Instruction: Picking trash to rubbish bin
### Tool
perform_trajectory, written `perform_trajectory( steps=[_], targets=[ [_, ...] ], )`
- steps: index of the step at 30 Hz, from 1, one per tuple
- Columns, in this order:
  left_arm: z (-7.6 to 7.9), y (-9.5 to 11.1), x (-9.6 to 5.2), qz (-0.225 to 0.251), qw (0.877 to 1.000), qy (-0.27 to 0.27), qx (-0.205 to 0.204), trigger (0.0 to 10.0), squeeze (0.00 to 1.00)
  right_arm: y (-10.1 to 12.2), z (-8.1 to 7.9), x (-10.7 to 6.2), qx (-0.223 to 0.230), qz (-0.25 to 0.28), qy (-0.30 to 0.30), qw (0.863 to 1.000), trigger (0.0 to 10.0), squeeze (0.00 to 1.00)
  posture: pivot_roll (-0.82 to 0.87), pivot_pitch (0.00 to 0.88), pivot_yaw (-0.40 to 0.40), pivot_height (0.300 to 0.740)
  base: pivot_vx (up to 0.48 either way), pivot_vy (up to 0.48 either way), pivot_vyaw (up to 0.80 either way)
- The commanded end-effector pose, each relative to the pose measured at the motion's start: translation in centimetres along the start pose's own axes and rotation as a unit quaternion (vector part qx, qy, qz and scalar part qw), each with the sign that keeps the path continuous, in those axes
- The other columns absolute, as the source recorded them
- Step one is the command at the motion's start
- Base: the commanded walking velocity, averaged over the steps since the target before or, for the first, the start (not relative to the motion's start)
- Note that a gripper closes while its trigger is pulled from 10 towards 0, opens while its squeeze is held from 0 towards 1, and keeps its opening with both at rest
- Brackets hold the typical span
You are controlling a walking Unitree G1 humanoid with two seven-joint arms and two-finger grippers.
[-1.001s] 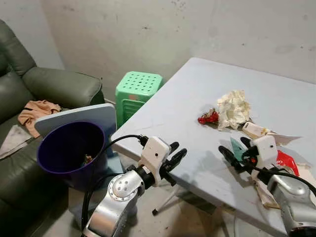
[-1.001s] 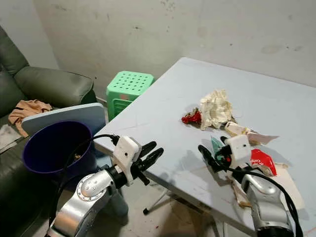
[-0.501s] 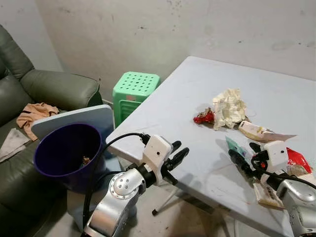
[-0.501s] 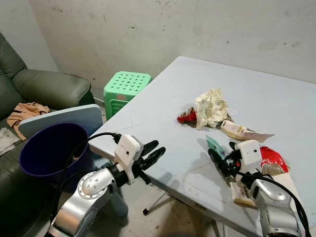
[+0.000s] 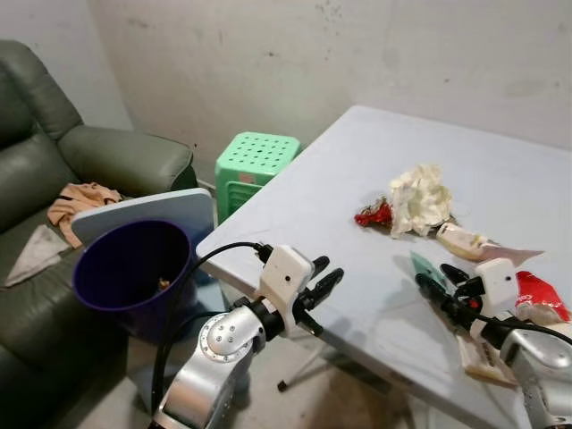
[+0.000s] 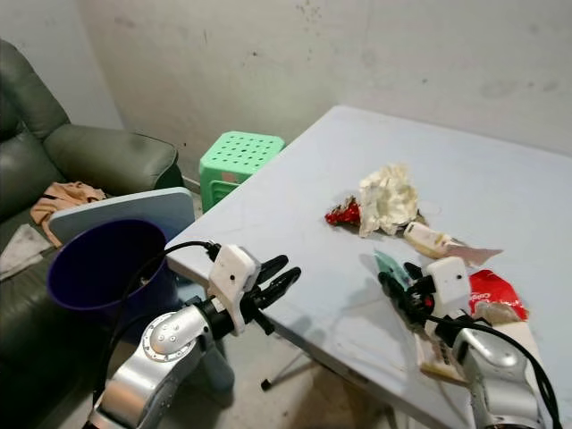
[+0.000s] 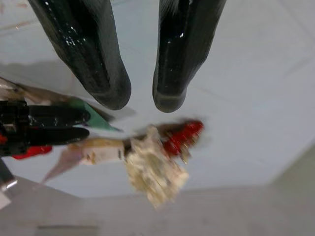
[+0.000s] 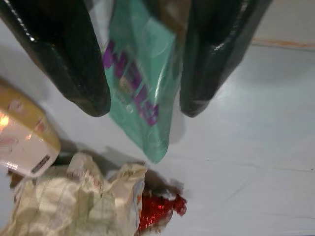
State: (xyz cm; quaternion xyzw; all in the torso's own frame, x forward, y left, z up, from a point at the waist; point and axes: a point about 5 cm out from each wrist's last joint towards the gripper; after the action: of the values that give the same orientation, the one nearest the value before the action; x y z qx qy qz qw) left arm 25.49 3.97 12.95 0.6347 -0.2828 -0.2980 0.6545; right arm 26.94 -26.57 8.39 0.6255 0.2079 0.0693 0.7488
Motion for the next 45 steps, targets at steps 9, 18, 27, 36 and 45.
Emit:
perform_trajectory(
  steps=[9,18,27,36,45],
  targets=[
    [0.1,-0.1,-0.1,-0.002,1.000,0.004,-0.005,10.0,0.00,-0.3,-0.3,-0.3,-0.001,-0.010,0.025,1.000,0.0,0.00,0.09,0.024,-0.030,0.715,0.000,0.000,0.00],
    [-0.3,0.1,-0.1,0.009,0.999,0.029,-0.025,10.0,0.00,-0.4,-0.1,-0.6,-0.005,-0.021,0.022,1.000,0.0,0.00,0.09,0.033,-0.040,0.715,0.000,0.000,0.00],
    [-1.6,0.8,0.2,0.040,0.991,0.081,-0.095,10.0,0.00,-0.1,0.5,-0.4,0.037,-0.017,-0.018,0.999,10.0,0.00,0.08,0.042,-0.049,0.715,0.000,0.000,0.00],
    [-3.8,1.4,0.0,0.061,0.978,0.143,-0.139,10.0,0.00,1.4,0.2,-0.5,0.108,0.049,-0.006,0.993,10.0,0.00,0.07,0.052,-0.050,0.715,0.312,0.000,0.00],
    [-5.4,1.8,-0.3,0.061,0.976,0.196,-0.080,10.0,0.00,2.7,-1.4,0.5,0.142,0.119,-0.019,0.983,10.0,0.00,0.08,0.055,-0.046,0.715,0.000,0.000,0.00]
  ],
)
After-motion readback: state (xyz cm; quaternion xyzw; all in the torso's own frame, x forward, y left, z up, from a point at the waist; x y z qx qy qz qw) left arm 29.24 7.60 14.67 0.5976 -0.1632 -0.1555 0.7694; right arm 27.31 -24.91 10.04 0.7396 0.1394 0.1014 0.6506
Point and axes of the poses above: a point about 5 cm out from each wrist's last joint towards the gripper, its own x axis pointing out of the wrist towards the gripper, its own y axis along the axis of the wrist's last joint, z = x × y, and after that the axes turned 3 degrees about -x, right-handed
